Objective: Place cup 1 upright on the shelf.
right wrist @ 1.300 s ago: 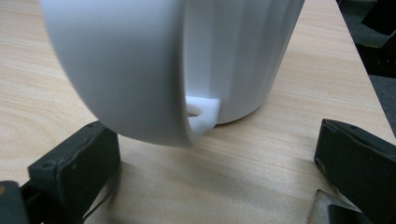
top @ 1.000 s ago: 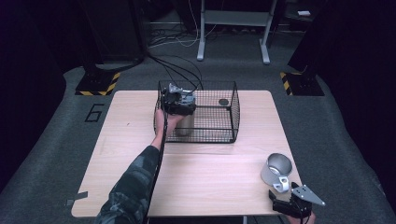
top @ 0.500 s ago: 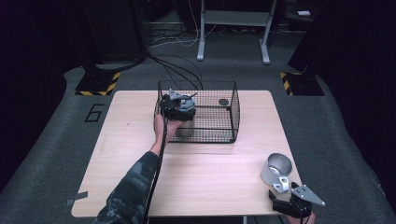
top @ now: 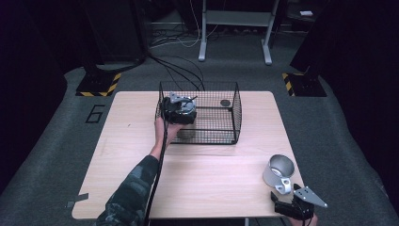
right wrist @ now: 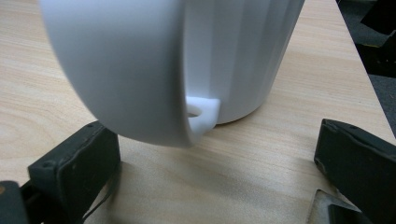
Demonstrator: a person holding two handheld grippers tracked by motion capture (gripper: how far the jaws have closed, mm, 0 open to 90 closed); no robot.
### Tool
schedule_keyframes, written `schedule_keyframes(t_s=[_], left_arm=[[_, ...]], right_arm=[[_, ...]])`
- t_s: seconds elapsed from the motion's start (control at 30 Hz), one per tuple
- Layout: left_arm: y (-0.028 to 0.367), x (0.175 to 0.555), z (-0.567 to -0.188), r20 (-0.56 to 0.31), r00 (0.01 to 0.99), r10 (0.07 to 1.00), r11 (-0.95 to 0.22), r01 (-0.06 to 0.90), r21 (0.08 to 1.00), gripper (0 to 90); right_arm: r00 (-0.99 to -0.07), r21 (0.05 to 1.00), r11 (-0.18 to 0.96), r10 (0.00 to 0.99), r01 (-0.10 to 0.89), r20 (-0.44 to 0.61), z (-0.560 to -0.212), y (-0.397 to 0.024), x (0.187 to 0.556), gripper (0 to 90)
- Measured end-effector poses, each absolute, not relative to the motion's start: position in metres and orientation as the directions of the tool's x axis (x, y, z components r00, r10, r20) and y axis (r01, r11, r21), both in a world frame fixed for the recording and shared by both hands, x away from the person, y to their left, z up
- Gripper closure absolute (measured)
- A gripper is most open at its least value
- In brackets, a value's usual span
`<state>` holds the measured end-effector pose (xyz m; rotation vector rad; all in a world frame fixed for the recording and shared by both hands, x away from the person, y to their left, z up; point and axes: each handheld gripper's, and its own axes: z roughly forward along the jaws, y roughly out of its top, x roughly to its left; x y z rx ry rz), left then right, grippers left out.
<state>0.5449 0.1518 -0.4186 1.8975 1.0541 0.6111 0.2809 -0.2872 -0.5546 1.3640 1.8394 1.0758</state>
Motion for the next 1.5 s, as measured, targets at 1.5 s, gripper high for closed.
schedule_keyframes(t_s=[1.5], left_arm=[[0.200,0.456,-0.354,0.129,0.617,0.776,-0.401,0.325,0.857,0.0]], right_arm=[[-0.288,0.868,0.142,0.958,0.477,0.002,-0.554,-0.287,0.281,0.0]])
